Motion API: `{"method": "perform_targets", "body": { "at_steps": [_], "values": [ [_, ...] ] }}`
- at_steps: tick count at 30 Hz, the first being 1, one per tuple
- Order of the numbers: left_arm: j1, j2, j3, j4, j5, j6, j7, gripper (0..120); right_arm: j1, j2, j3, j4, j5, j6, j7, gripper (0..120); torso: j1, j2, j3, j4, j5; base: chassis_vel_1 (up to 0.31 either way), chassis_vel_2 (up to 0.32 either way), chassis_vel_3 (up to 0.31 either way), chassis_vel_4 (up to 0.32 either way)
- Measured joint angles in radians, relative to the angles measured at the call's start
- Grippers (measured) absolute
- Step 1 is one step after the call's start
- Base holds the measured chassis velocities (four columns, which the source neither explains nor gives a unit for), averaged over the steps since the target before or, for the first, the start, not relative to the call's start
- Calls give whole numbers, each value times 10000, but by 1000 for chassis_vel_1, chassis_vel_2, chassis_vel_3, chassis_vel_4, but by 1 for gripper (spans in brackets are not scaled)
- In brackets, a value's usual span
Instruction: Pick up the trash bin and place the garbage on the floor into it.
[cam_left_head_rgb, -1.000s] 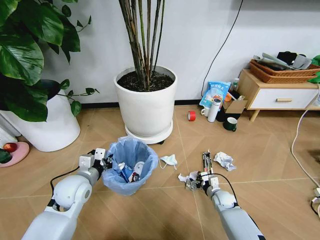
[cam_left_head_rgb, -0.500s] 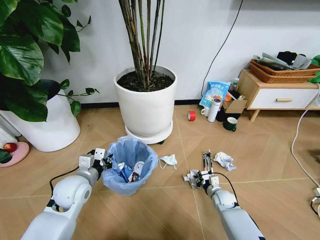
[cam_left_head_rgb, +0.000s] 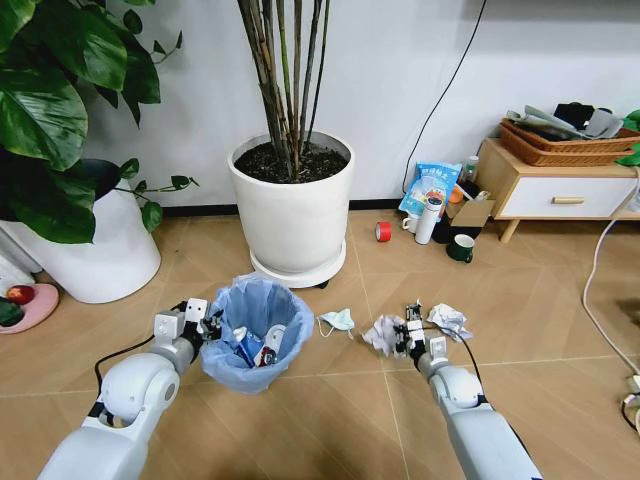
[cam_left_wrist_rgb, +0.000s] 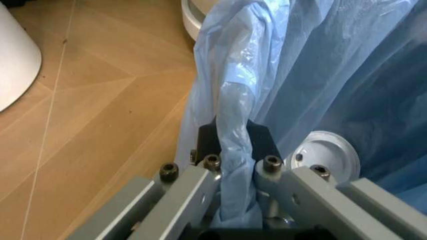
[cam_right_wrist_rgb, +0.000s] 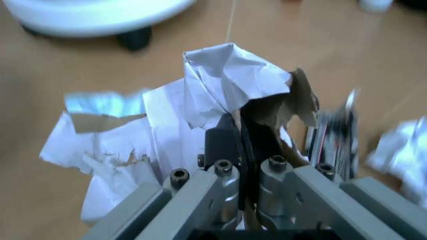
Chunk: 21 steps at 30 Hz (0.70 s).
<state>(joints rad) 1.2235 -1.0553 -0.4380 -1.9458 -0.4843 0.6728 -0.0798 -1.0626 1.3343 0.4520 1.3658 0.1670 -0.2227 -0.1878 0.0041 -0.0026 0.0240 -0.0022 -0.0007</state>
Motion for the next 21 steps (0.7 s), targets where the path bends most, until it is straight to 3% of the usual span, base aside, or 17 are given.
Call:
{"method": "perform_targets", "body": {
  "at_steps": [5,7,9,13,21],
  "values": [
    [-378,10,254,236,-64,1,-12,0,-19,-310,112,1603,847,-513,1,0,0,0,0,0,0,0,0,0,0],
    [-378,10,254,236,-64,1,-12,0,-19,-310,112,1603,847,-513,1,0,0,0,0,0,0,0,0,0,0],
    [-1046,16,686,610,-385,92,-197,0,302,-676,121,3501,2113,-1220,32,0,0,0,-1,-1,-3,0,0,0,0],
    [-1525,23,985,957,-512,124,-215,0,620,-874,-166,4403,2910,-1688,188,0,0,0,0,-1,-3,0,0,0,0],
    [-2570,38,1732,1833,-943,275,-273,0,1605,-1164,-2045,5691,4234,-2472,914,0,0,0,1,0,-6,0,0,0,0]
  ]
}}
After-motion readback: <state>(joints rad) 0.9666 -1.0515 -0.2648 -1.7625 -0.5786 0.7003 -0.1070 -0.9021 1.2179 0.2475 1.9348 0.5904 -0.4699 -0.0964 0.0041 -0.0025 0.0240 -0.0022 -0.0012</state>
